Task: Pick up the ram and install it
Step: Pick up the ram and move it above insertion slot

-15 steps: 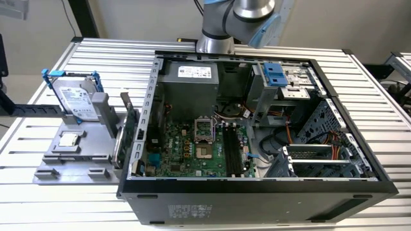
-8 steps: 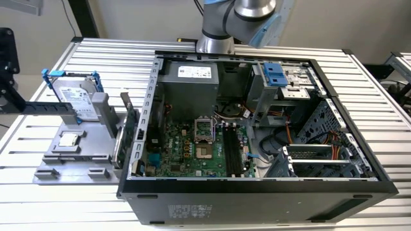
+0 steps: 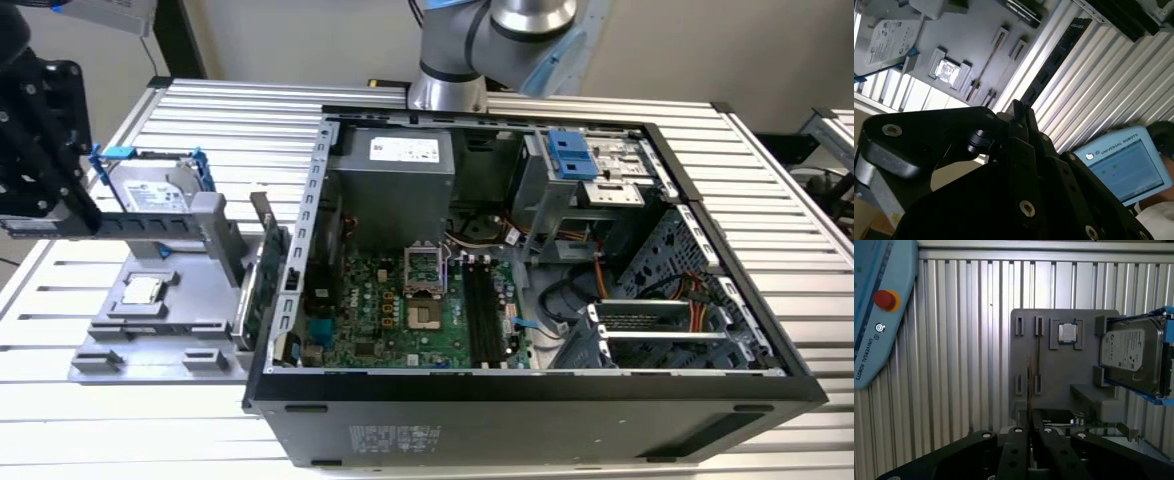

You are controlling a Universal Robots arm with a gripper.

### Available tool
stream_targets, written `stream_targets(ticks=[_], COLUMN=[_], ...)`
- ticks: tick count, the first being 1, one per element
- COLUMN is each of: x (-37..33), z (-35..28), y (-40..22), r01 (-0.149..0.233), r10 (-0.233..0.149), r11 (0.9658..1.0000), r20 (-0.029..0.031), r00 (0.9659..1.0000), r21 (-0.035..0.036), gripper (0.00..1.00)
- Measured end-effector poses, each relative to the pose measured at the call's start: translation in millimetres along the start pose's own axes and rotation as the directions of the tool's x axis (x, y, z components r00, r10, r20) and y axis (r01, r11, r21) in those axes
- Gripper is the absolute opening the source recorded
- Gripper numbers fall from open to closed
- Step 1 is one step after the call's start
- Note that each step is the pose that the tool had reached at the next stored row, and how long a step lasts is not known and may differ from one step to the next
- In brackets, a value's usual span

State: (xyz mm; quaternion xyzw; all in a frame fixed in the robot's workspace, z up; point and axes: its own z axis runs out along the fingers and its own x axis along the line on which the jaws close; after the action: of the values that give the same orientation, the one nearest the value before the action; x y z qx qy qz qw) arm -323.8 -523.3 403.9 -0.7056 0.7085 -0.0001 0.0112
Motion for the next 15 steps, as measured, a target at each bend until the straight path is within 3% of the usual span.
stream_targets(ticks=[15], x=[-0.3], z=[1.8], y=[-68.5], r01=[0.0], r10=[0.0], r11=[1.0], r20=[0.0], r00=[1.0], r21=[0.0014], gripper=[0.0])
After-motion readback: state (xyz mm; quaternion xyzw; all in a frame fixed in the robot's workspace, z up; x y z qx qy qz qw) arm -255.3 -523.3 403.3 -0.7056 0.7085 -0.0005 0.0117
